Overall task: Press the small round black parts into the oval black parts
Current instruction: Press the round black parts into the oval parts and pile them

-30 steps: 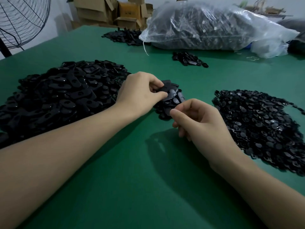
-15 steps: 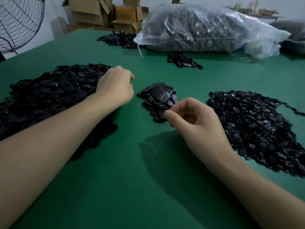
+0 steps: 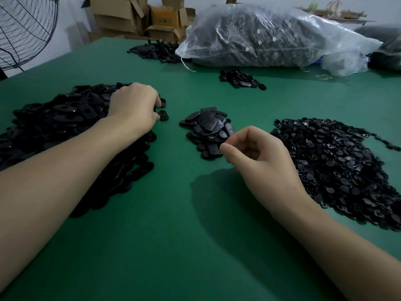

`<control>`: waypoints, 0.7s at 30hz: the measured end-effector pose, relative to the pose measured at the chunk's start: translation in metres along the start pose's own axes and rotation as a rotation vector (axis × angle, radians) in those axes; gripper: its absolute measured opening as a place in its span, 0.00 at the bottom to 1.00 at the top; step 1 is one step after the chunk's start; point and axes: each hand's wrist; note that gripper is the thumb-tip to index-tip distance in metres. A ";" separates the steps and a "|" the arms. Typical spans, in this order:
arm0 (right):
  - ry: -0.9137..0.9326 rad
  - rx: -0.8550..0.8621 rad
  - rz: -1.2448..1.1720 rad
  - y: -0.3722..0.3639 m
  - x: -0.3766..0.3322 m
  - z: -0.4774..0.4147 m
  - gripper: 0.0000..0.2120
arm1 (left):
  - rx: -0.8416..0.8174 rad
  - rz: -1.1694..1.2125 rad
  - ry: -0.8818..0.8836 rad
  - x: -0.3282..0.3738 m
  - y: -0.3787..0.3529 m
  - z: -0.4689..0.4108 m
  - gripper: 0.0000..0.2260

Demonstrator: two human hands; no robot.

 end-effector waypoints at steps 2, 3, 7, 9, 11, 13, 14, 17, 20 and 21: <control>0.002 0.010 -0.003 0.002 0.001 -0.002 0.04 | 0.054 0.134 -0.054 0.002 0.008 0.007 0.13; 0.007 0.016 -0.003 0.003 0.001 -0.002 0.03 | 0.067 0.268 -0.081 0.006 0.012 0.014 0.12; 0.059 -0.003 0.022 0.002 0.000 -0.001 0.03 | -0.128 0.965 -0.124 0.031 0.019 0.057 0.10; 0.096 -0.037 0.042 -0.003 -0.002 0.002 0.04 | -0.250 1.159 -0.097 0.039 0.015 0.079 0.12; 0.120 -0.065 0.047 -0.007 -0.004 0.004 0.03 | -0.287 1.217 -0.097 0.040 0.011 0.095 0.12; 0.118 -0.070 0.044 -0.008 -0.003 0.005 0.03 | -0.304 1.252 -0.108 0.040 0.008 0.105 0.10; 0.112 -0.066 0.045 -0.008 -0.003 0.004 0.04 | -0.314 1.265 -0.120 0.039 0.007 0.109 0.09; 0.079 -0.051 0.024 -0.005 -0.002 0.002 0.03 | -0.363 1.277 -0.187 0.038 0.007 0.117 0.10; 0.059 -0.051 0.004 -0.002 -0.002 0.001 0.02 | -0.404 1.296 -0.208 0.039 0.007 0.125 0.12; 0.059 -0.057 0.008 -0.002 -0.002 0.001 0.02 | -0.414 1.312 -0.195 0.039 0.006 0.126 0.13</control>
Point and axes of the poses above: each hand's wrist, its own z-axis away from the middle knuckle, its own y-axis out of the back of the hand, x = y × z, and after that the axes turned 3 degrees about z, right-handed
